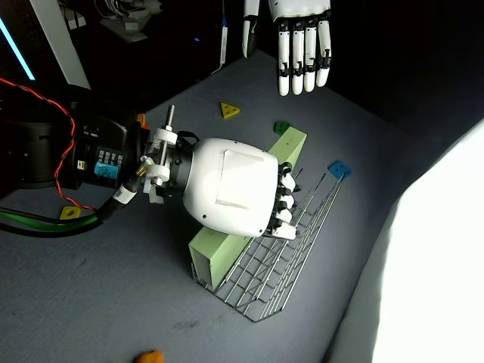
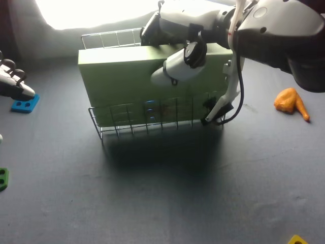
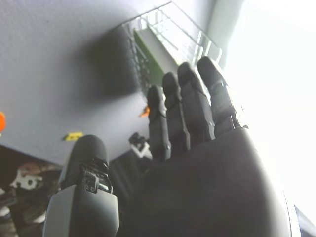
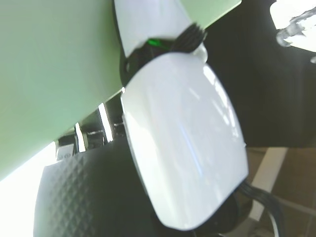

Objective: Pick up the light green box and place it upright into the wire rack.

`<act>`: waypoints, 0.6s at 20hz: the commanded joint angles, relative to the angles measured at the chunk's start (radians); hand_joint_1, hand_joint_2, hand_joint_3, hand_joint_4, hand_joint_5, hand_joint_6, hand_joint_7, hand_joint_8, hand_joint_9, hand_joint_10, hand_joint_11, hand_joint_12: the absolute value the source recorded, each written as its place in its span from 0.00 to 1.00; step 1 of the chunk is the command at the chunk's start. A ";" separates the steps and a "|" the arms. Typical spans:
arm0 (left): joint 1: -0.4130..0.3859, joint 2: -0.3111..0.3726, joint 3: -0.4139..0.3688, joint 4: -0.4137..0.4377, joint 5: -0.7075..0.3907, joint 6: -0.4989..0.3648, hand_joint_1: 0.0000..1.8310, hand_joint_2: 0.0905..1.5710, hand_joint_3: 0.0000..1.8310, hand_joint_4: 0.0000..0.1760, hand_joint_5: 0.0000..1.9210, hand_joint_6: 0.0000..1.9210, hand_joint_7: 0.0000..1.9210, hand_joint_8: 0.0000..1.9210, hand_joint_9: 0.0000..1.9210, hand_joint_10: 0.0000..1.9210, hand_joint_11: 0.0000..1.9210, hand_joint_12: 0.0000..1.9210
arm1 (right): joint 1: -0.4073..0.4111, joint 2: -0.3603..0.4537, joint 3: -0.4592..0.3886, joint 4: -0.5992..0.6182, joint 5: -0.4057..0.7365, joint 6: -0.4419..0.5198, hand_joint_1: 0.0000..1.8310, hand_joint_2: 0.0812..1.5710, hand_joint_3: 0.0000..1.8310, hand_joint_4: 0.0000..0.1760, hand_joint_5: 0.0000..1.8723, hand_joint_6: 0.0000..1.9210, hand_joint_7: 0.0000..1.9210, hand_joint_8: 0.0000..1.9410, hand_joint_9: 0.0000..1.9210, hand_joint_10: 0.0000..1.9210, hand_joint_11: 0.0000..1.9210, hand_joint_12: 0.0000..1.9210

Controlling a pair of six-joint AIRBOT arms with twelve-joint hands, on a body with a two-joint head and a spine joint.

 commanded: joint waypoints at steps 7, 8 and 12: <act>-0.006 0.000 -0.008 -0.017 0.091 0.010 0.15 0.82 0.00 0.00 0.20 0.00 0.21 0.00 0.19 0.01 0.00 0.42 | 0.003 -0.006 0.004 -0.017 0.071 0.035 0.66 0.73 0.00 0.00 0.45 0.57 0.48 0.62 0.40 0.58 0.27 0.85; -0.005 0.000 -0.008 -0.017 0.091 0.010 0.15 0.81 0.00 0.00 0.21 0.01 0.21 0.00 0.19 0.00 0.00 0.41 | 0.003 -0.007 0.004 -0.017 0.071 0.040 0.64 0.75 0.00 0.00 0.41 0.64 0.46 0.63 0.38 0.56 0.24 0.85; -0.001 0.000 -0.011 -0.017 0.091 0.010 0.15 0.81 0.00 0.00 0.19 0.00 0.21 0.00 0.18 0.00 0.00 0.40 | -0.001 -0.008 0.004 -0.017 0.070 0.040 0.50 0.74 0.00 0.00 0.31 0.05 0.33 0.01 0.30 0.16 0.07 0.68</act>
